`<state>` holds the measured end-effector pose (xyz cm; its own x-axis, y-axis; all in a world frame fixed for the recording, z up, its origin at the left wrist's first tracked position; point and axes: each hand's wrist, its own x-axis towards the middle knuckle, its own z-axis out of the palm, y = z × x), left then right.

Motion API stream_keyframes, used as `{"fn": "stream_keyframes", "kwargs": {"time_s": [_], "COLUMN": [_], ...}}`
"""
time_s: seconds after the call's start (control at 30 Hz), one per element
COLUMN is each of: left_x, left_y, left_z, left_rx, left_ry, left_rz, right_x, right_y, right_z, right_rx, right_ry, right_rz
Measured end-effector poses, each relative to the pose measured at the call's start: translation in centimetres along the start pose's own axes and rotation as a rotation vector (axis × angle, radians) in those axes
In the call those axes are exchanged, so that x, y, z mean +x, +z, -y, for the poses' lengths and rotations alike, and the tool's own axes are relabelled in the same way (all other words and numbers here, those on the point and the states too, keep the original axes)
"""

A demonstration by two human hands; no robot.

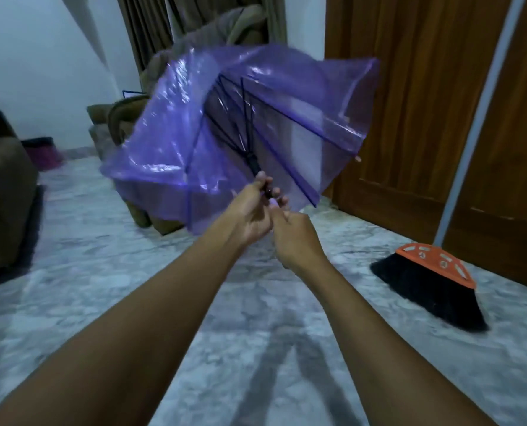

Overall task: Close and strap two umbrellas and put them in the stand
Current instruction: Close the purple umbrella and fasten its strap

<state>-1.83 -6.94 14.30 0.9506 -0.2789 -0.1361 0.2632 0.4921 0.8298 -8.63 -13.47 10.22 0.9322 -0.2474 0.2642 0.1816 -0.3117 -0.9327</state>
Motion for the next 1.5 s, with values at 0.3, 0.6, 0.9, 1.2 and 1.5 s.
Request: {"fn": "stream_keyframes", "kwargs": {"time_s": [0.3,0.6,0.9,1.2,1.5], "left_x": [-0.4,0.2,0.6,-1.9,0.3], "left_y": [1.8,1.7,1.2,-1.3,-9.2], "left_z": [1.9,2.4,2.3,-0.4,-0.2], "left_rx": [0.029,-0.020,0.068,0.985,2.174], "left_ry": [-0.019,-0.049,-0.069,-0.289,0.676], "left_rz": [0.114,0.110,0.090,0.135,-0.231], "right_x": [1.1,1.4,2.1,1.6,1.5], "right_y": [-2.4,-2.6,-2.1,-5.2,-9.2], "right_z": [-0.7,-0.3,-2.1,-3.9,-2.8], "right_rx": [0.034,0.192,0.247,-0.083,-0.294], "right_ry": [0.014,0.093,0.121,0.088,-0.002], "right_rz": [-0.078,-0.040,-0.044,-0.113,0.040]}}
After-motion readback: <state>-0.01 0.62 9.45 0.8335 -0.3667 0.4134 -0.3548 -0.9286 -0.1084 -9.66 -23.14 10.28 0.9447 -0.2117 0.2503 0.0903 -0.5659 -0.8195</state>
